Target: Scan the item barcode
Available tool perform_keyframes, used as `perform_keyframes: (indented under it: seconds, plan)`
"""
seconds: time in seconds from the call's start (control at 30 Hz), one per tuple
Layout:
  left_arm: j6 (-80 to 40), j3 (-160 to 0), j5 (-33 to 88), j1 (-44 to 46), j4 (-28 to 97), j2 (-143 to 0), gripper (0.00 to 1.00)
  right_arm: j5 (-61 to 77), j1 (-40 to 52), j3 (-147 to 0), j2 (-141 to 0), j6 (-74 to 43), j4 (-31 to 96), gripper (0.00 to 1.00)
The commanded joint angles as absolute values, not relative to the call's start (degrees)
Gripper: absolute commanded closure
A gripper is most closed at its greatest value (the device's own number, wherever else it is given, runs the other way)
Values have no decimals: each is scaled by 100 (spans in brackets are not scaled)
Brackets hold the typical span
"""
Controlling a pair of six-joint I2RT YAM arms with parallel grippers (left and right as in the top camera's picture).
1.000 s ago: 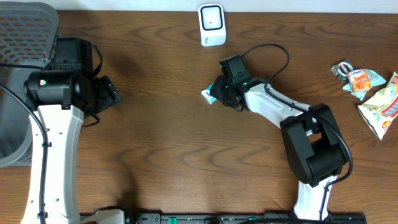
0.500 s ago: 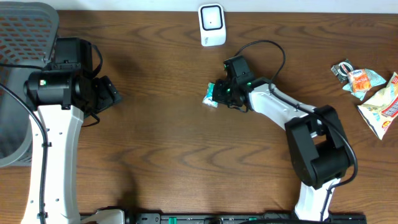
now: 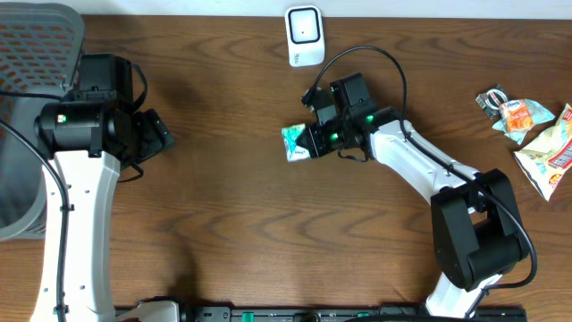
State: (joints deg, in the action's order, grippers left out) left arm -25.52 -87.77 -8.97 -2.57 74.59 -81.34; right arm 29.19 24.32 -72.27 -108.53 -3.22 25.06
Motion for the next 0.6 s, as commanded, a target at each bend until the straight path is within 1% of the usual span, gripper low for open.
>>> perform_keyframes:
  seconds: [0.0,0.1,0.2,0.23,0.3,0.33,0.43,0.53,0.57]
  plan:
    - [-2604,-8799,-952,-283,7476,-8158,2,3166,2429,-7220,-10790,735,2738,99]
    - [-2604,-8799,-952,-283,7476,-8158,2,2985,2421,-7220,-10790,794,2836,98]
    - [-2604,-8799,-952,-283,7476,-8158,2,2947,2397,-7220,-10790,775,2838,83]
    - [-2604,-8799,-952,-283,7476,-8158,2,2943,2392,-7220,-10790,775,2836,77]
    - [-2602,-8799,-952,-283,7476,-8158,2,2827,2392,-7220,-10790,725,2834,57]
    - [-2604,-8799,-952,-283,7476,-8158,2,2687,2392,-7220,-10790,646,2836,51]
    - [-2604,-8799,-952,-283,7476,-8158,2,2198,2392,-7220,-10790,255,2847,46]
    - [-2604,-8799,-952,-283,7476,-8158,2,2115,2392,-7220,-10790,174,2847,30]
    - [-2604,-8799,-952,-283,7476,-8158,2,2112,2394,-7220,-10790,174,2836,28]
